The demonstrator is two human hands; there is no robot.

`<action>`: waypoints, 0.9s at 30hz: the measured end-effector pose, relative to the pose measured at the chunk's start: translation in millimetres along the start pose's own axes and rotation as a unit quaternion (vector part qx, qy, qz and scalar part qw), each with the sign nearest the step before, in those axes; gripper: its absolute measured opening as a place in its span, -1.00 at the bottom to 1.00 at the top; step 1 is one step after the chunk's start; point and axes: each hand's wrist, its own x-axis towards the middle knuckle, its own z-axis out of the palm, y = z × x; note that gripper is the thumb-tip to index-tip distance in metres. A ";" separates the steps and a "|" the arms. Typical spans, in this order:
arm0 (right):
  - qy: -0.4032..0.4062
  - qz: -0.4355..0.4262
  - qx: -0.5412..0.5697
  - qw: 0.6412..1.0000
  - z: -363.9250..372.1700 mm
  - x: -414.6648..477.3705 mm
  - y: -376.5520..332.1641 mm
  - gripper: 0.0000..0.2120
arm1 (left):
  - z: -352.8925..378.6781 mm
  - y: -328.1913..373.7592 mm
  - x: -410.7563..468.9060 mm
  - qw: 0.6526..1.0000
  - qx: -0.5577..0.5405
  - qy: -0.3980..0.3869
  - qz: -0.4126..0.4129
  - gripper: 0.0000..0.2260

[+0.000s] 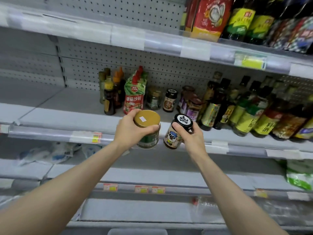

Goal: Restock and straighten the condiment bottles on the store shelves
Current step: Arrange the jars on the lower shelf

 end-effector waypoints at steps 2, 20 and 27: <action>-0.003 -0.006 -0.004 1.000 -0.7 18.8 -5.3 -0.63 | 9.8 6.3 13.3 1.000 0.003 0.018 0.001 -0.26; -0.041 0.009 -0.042 0.998 5.0 144.0 40.8 -0.62 | 73.1 -14.2 109.2 0.993 0.078 0.080 -0.036 -0.28; -0.049 0.010 -0.037 0.998 9.3 153.4 40.2 -0.66 | 77.0 -24.9 118.3 0.994 0.076 0.070 -0.047 -0.32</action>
